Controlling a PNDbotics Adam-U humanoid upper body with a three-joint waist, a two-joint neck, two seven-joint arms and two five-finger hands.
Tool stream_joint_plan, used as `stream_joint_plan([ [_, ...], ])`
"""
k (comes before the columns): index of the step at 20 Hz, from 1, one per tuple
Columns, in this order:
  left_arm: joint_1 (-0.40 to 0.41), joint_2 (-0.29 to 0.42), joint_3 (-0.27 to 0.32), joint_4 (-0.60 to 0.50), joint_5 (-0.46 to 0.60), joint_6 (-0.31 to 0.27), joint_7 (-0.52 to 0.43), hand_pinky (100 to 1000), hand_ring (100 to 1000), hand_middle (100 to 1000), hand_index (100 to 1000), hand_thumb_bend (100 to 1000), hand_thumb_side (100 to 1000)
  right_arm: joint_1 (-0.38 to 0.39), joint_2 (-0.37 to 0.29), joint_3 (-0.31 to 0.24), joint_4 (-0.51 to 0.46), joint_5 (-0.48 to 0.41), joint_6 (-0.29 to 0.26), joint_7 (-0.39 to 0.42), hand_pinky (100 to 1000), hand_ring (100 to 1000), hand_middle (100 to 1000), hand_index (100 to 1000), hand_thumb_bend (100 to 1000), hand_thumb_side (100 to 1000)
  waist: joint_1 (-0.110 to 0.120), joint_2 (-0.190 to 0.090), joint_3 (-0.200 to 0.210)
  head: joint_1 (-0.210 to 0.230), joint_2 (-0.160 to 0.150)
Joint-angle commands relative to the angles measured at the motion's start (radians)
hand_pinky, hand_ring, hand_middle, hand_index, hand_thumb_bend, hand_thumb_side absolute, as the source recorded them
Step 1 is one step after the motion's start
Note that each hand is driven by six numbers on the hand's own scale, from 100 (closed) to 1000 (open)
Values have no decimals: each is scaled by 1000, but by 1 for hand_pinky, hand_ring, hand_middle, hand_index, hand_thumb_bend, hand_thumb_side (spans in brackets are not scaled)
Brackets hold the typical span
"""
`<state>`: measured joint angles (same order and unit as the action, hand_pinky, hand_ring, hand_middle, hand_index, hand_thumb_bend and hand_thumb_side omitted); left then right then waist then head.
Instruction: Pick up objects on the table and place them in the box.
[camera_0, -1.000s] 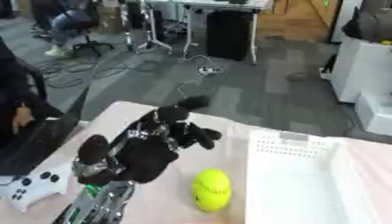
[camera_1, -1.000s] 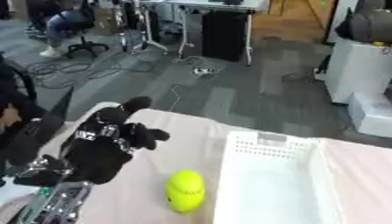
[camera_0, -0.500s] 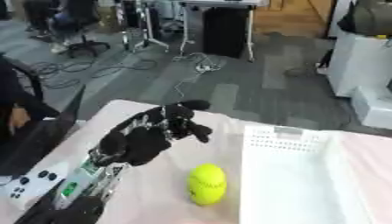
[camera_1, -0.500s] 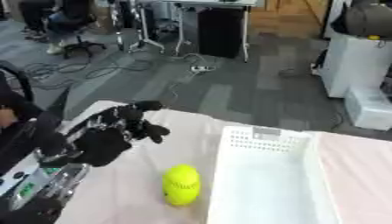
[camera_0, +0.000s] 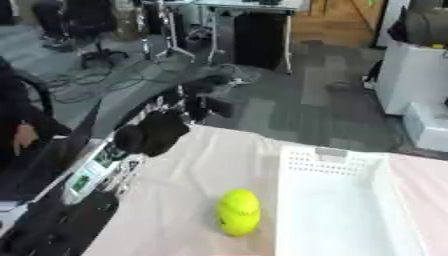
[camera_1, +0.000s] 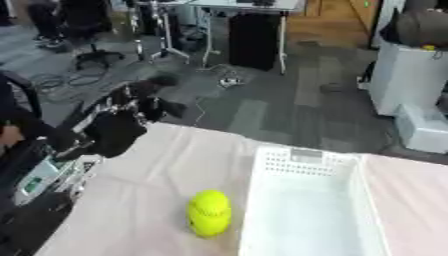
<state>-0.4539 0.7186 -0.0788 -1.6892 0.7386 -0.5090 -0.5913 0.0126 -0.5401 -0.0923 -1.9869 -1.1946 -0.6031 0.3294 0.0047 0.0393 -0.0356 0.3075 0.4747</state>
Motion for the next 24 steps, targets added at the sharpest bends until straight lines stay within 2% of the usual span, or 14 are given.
stream_joint_plan([
  [1,-52,76,-7,9,-63,-287,-242,945,821,971,960,553,739,1,-34,-4,-13,6,5,4,100,324,378,723,353,732,4,-15,1,-11,9],
  [4,-97,123,-31,28,-151,-364,-267,956,835,969,964,554,754,3,-36,-1,-13,8,8,5,100,324,377,723,353,732,7,-18,-2,-13,16],
  [6,-127,147,-50,43,-198,-390,-277,954,834,963,963,557,753,3,-38,0,-13,9,11,5,100,324,377,723,353,732,10,-19,-4,-15,22],
  [11,-199,175,-88,69,-279,-398,-296,953,838,950,962,596,766,2,-42,2,-13,7,17,3,100,324,377,723,355,733,14,-23,-9,-20,33],
  [22,-287,152,-141,135,-438,-398,-313,944,842,936,955,642,799,0,-43,2,-13,4,22,4,100,325,378,724,353,734,16,-26,-15,-26,44],
  [24,-294,144,-150,142,-466,-398,-308,943,844,939,957,643,798,-1,-43,1,-13,2,22,3,100,324,378,724,353,734,16,-27,-17,-39,54],
])
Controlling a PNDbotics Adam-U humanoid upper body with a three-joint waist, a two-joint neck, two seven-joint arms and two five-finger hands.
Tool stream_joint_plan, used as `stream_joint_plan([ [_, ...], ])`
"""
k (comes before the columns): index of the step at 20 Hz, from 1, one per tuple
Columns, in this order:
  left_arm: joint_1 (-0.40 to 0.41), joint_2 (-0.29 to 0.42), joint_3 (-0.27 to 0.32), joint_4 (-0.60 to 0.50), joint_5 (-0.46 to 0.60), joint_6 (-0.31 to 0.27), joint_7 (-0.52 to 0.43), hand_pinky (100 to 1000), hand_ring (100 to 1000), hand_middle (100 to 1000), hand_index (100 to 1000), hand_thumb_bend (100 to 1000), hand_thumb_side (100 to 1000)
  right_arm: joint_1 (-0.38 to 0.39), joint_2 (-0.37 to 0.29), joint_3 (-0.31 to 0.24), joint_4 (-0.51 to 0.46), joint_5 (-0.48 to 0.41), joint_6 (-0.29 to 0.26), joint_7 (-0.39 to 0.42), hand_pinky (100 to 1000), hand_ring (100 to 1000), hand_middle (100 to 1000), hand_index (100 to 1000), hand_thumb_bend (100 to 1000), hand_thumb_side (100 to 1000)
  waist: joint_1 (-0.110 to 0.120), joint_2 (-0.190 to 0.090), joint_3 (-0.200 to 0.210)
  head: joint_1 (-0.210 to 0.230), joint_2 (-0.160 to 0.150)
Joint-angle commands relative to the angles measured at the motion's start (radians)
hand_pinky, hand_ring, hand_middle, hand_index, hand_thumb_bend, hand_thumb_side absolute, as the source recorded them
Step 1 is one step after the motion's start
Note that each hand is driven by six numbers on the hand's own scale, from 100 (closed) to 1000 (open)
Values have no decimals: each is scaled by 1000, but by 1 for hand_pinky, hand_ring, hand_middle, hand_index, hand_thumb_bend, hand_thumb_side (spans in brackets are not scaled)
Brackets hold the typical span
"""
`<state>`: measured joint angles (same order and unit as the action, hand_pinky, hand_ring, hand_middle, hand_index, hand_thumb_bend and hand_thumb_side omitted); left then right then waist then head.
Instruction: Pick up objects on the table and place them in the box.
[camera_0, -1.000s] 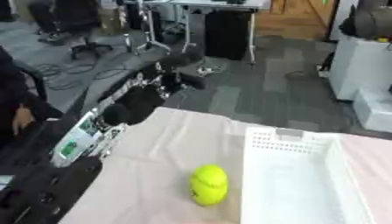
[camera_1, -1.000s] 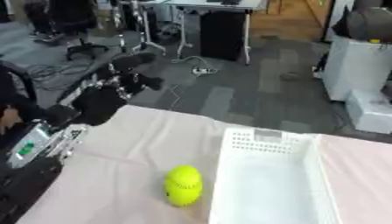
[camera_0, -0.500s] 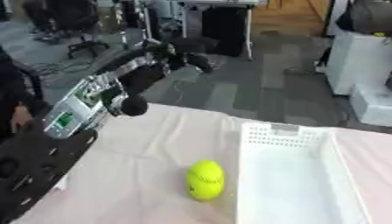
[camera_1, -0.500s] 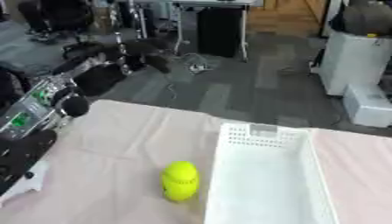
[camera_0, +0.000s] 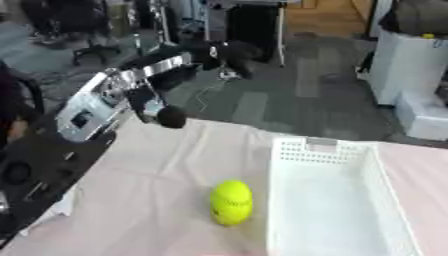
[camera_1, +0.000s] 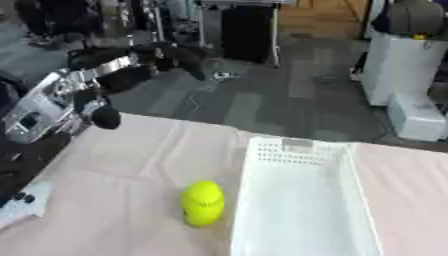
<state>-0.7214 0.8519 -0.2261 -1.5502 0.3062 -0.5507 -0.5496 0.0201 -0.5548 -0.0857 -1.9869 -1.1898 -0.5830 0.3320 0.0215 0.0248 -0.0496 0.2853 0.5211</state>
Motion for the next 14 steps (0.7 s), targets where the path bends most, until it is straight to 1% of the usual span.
stream_joint_plan([
  [1,-29,9,-6,5,-46,-356,-347,943,845,936,949,648,800,-10,-28,-7,-13,-4,2,-1,100,325,379,723,354,736,-1,-13,-5,-28,21],
  [2,-30,7,-10,7,-59,-356,-345,943,845,936,949,649,800,-12,-28,-9,-13,-7,2,-3,100,325,379,723,354,736,-1,-14,-7,-41,39],
  [4,-35,3,-19,13,-86,-356,-343,944,845,933,947,656,804,-15,-27,-18,-13,-16,-2,-13,100,324,380,722,353,736,-1,-14,-10,-54,61],
  [6,-41,-3,-30,25,-114,-356,-345,941,841,924,935,660,811,-17,-28,-29,-13,-24,-10,-25,100,322,380,719,351,736,-2,-15,-13,-64,72],
  [7,-45,-5,-37,35,-132,-356,-349,938,839,916,926,685,812,-17,-28,-32,-13,-25,-12,-31,100,322,378,717,352,737,-2,-15,-14,-70,76],
  [11,-49,-17,-63,101,-238,-356,-357,923,831,904,904,692,833,-19,-26,-41,-13,-21,-11,-54,100,321,376,715,354,737,-4,-15,-20,-96,92],
  [12,-48,-21,-67,120,-264,-356,-356,908,835,898,900,690,846,-20,-26,-43,-13,-20,-10,-60,100,321,376,714,353,738,-4,-15,-21,-101,96],
  [13,-48,-24,-71,135,-289,-356,-353,883,837,890,898,705,856,-21,-25,-44,-13,-18,-9,-65,100,321,375,714,353,737,-4,-14,-22,-107,98],
  [14,-46,-25,-73,156,-329,-356,-351,877,836,889,896,718,866,-22,-24,-44,-13,-16,-9,-68,100,321,375,714,353,737,-5,-14,-24,-114,102],
])
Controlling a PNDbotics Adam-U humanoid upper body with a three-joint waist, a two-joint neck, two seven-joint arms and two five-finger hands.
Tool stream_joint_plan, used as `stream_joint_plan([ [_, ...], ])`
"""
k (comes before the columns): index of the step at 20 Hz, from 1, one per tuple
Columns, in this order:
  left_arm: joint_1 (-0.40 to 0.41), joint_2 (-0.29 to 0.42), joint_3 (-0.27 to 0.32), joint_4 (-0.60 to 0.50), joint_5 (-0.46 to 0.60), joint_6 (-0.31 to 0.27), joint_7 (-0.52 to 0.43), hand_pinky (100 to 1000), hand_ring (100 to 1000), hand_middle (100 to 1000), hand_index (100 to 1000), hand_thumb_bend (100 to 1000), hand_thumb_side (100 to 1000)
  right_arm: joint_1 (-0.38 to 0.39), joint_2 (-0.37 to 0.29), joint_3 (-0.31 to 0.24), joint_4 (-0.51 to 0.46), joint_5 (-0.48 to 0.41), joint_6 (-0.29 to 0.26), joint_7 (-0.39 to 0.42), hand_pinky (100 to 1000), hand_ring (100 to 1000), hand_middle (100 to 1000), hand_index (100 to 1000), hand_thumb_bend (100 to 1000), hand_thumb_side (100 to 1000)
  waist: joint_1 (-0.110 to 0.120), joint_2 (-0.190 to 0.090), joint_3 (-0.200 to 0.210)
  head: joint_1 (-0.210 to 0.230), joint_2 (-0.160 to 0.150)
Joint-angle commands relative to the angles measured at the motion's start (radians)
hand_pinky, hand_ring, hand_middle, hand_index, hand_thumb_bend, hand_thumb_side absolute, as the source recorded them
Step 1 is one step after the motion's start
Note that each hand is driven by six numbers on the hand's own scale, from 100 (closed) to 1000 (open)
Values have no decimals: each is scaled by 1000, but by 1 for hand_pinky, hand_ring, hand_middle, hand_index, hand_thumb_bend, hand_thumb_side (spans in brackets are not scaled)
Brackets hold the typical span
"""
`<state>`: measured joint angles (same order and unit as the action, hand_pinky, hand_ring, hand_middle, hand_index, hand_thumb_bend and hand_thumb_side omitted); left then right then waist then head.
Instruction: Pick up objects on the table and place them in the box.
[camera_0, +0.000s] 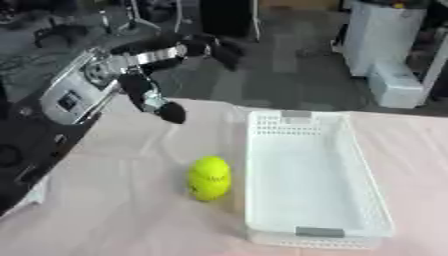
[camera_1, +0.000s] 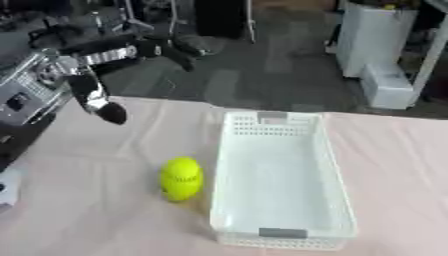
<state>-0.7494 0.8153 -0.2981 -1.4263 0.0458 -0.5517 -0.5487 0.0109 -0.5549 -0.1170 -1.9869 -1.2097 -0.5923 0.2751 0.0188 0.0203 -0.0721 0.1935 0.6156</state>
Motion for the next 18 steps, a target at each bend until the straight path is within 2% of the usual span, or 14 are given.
stream_joint_plan([
  [1,-17,8,-5,46,-104,-355,-343,867,829,885,891,724,869,-14,-23,-13,-13,5,1,-14,100,321,375,714,353,737,-2,-9,-2,-25,8],
  [6,4,-2,-32,108,-290,-355,-270,824,809,889,888,743,887,-13,-20,-13,-13,13,4,-23,100,321,373,714,354,737,-3,-7,-3,-23,11],
  [10,20,-6,-45,142,-442,-355,-216,805,815,896,912,855,913,-9,-19,-12,-13,19,3,-23,100,321,372,715,355,737,-4,-7,1,-21,12],
  [14,30,-17,-53,201,-628,-355,-198,804,821,902,914,874,906,-9,-19,-11,-13,25,5,-24,100,321,372,715,354,738,-3,-7,3,-16,11],
  [18,36,-27,-45,247,-748,-355,-161,806,824,904,917,882,892,-10,-21,-11,-13,26,4,-25,100,321,371,715,355,738,-3,-7,4,-14,3],
])
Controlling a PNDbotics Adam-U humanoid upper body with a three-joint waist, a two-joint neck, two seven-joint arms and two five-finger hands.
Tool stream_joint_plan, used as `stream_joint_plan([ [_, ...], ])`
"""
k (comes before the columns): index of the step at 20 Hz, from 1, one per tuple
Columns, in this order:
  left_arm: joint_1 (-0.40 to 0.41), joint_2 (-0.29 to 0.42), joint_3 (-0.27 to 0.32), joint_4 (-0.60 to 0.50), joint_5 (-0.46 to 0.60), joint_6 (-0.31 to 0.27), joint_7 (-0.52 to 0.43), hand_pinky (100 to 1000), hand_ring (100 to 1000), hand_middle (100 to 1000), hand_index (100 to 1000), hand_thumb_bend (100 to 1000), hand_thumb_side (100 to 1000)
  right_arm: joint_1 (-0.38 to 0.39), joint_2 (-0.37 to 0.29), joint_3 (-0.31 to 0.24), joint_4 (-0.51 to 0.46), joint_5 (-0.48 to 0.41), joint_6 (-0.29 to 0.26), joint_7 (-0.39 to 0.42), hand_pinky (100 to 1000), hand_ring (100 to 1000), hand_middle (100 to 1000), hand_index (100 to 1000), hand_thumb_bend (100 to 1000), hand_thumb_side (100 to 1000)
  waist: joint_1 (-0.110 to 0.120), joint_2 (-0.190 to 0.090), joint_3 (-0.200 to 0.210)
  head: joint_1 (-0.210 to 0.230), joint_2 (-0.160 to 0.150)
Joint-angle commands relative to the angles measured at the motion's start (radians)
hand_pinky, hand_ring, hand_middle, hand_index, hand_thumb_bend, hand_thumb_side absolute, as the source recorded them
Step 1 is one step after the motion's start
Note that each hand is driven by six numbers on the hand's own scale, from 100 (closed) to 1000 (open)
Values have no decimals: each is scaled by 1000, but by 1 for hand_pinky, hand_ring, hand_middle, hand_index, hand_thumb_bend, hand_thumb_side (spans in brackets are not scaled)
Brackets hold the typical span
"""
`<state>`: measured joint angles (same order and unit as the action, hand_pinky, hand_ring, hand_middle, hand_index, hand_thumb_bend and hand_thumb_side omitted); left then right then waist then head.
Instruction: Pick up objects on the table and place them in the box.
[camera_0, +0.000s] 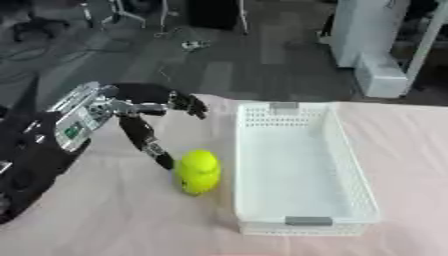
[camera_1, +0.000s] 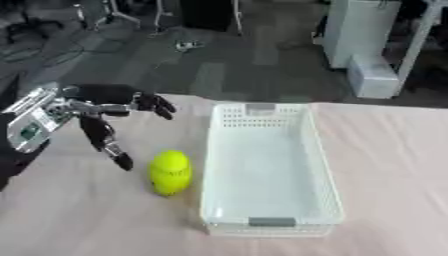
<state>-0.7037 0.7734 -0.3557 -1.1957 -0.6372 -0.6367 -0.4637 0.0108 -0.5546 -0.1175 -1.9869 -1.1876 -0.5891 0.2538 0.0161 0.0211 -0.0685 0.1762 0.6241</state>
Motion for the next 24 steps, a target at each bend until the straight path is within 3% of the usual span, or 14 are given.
stream_joint_plan([
  [1,-9,13,13,23,-81,-270,-233,806,824,904,917,882,892,-10,-22,-10,-13,4,1,-4,100,321,371,715,355,738,0,-8,1,3,-6],
  [10,-20,-16,-20,25,-89,-270,-180,819,828,910,919,850,878,-13,-24,-7,-13,3,2,-2,100,321,371,714,355,738,0,-8,-4,-28,6],
  [18,-42,-61,-58,10,-21,-270,-217,816,815,900,912,819,858,-23,-25,-21,-13,-5,2,-27,100,320,373,714,356,740,1,-7,-15,-49,27],
  [24,-46,-90,-66,29,-48,-270,-251,789,777,891,913,824,854,-34,-28,-24,-13,-13,1,-34,100,320,374,714,353,739,2,-6,-22,-40,25],
])
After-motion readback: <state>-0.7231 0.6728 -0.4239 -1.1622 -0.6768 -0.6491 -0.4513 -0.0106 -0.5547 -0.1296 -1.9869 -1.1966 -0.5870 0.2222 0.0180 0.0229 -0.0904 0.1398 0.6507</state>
